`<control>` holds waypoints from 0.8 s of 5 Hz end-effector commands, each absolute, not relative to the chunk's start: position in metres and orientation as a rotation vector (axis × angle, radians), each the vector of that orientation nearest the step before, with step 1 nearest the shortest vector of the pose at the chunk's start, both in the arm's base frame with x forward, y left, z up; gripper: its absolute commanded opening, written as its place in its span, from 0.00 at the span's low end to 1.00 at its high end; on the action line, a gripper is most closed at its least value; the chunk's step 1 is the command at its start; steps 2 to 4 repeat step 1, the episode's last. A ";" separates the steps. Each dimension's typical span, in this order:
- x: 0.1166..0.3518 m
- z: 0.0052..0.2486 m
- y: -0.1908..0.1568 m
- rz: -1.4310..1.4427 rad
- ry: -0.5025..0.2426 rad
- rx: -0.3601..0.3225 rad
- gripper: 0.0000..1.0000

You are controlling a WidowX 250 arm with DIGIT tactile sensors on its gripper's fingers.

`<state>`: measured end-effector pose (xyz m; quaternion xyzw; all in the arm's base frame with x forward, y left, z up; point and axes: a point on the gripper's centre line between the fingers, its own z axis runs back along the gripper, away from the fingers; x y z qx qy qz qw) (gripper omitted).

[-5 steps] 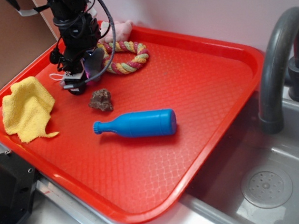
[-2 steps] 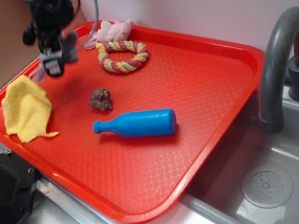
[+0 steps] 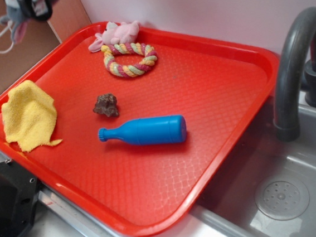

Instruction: Grab the gray animal.

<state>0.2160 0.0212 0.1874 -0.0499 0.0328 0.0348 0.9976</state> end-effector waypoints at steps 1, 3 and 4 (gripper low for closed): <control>0.239 0.215 -0.011 -0.089 -0.102 0.011 0.00; 0.239 0.215 -0.011 -0.089 -0.102 0.011 0.00; 0.239 0.215 -0.011 -0.089 -0.102 0.011 0.00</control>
